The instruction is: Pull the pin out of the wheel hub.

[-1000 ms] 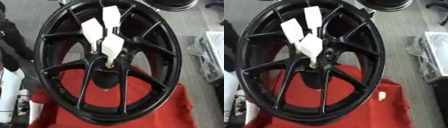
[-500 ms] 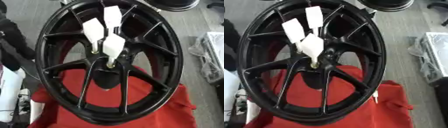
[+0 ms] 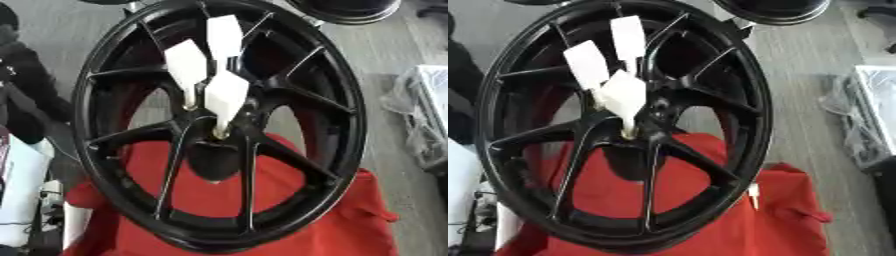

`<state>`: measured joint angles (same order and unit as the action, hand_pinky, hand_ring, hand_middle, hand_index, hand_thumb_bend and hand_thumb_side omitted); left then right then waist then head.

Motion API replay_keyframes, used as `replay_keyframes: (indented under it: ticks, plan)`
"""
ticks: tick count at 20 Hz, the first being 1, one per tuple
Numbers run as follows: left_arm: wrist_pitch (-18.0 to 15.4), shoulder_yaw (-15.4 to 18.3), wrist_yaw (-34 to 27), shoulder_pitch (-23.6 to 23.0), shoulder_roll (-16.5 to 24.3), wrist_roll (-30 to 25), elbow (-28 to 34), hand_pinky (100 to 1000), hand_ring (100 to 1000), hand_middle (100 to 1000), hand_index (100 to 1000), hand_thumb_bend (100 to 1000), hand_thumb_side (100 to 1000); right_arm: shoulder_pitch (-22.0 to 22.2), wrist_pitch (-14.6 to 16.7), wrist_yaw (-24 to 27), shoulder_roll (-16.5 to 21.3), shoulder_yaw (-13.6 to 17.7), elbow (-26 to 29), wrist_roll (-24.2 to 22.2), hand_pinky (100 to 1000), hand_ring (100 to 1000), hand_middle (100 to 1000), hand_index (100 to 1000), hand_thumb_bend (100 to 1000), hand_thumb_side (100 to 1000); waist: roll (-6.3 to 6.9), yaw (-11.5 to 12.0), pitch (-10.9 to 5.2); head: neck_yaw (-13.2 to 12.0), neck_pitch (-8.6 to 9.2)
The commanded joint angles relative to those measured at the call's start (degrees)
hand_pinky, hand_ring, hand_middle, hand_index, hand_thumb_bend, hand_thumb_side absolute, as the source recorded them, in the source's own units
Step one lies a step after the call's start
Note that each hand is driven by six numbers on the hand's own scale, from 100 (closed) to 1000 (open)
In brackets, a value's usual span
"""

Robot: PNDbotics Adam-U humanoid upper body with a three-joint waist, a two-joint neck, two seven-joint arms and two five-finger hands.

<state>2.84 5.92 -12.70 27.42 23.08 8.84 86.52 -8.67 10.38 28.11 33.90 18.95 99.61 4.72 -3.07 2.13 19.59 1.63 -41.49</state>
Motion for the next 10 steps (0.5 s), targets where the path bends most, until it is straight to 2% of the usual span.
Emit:
replay_keyframes:
  ticks: [1,10]
  plan:
    - [-0.1,0.0,0.1,0.9,0.7,-0.3,0.9,664,817,720,760,116,830,-1.0,1.3,2.3,0.9,0.2,-2.2,-1.5,949,653,630,703,100,617,0.15,0.0,-1.10,0.2,0.84]
    - [-0.3,-0.2,-0.4,1.2,0.2,-0.8,1.5,665,819,723,761,117,826,-3.5,1.7,2.3,-2.3,-0.4,-6.8,-5.3,949,645,623,695,100,622,0.73,0.3,-1.04,0.3,1.13]
